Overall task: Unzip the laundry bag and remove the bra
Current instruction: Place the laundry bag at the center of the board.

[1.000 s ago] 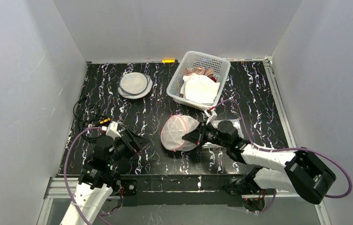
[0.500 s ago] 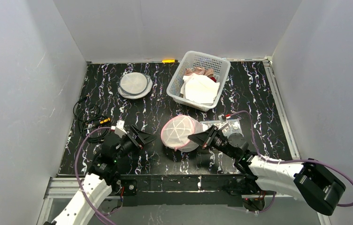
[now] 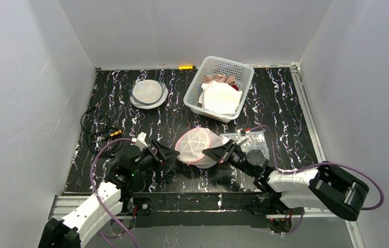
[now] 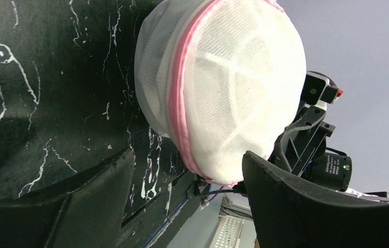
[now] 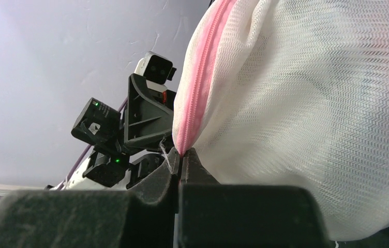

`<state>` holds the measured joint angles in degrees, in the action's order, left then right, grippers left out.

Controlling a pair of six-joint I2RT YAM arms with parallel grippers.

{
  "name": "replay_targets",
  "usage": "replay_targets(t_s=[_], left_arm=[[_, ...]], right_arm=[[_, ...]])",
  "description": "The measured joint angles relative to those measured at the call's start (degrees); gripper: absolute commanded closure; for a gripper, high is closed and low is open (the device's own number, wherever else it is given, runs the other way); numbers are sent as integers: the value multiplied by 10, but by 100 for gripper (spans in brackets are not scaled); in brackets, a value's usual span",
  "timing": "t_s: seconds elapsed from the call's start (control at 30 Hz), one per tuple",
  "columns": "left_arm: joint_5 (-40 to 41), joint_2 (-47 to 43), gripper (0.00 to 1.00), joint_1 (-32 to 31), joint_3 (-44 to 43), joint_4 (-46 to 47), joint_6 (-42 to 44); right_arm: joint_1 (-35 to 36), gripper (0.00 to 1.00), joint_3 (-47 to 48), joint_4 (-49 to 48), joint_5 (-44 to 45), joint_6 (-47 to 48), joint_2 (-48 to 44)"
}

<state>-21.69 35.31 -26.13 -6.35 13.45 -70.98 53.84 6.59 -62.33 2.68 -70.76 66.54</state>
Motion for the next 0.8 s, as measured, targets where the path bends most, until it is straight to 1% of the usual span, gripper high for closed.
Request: replay_targets(t_s=[0.07, 0.17, 0.3, 0.4, 0.47, 0.5, 0.53, 0.6, 0.67, 0.73, 0.8], left_arm=[[0, 12, 26, -3, 0, 12, 1], [-1, 37, 31, -6, 0, 34, 1], [-1, 82, 41, -9, 0, 67, 0], [-1, 116, 51, -11, 0, 95, 0], [-1, 129, 54, -12, 0, 110, -1], [0, 134, 53, -13, 0, 117, -1], [0, 136, 49, -14, 0, 123, 0], [1, 139, 37, -15, 0, 134, 1], [1, 148, 31, -15, -1, 142, 5], [1, 162, 29, -16, -1, 148, 6], [2, 177, 30, -18, -1, 151, 7]], right_arm=[[4, 99, 0, -10, 4, -2, 7], [11, 99, 0, -22, 9, -7, 14], [19, 99, 0, -33, 17, -12, 18], [23, 99, 0, -38, 18, -13, 18], [24, 99, 0, -38, 19, -14, 18], [25, 99, 0, -39, 19, -14, 18], [25, 99, 0, -39, 19, -15, 18], [25, 99, 0, -39, 21, -15, 18], [25, 99, 0, -39, 21, -15, 18], [25, 99, 0, -39, 21, -16, 18], [26, 99, 0, -39, 21, -15, 18]])
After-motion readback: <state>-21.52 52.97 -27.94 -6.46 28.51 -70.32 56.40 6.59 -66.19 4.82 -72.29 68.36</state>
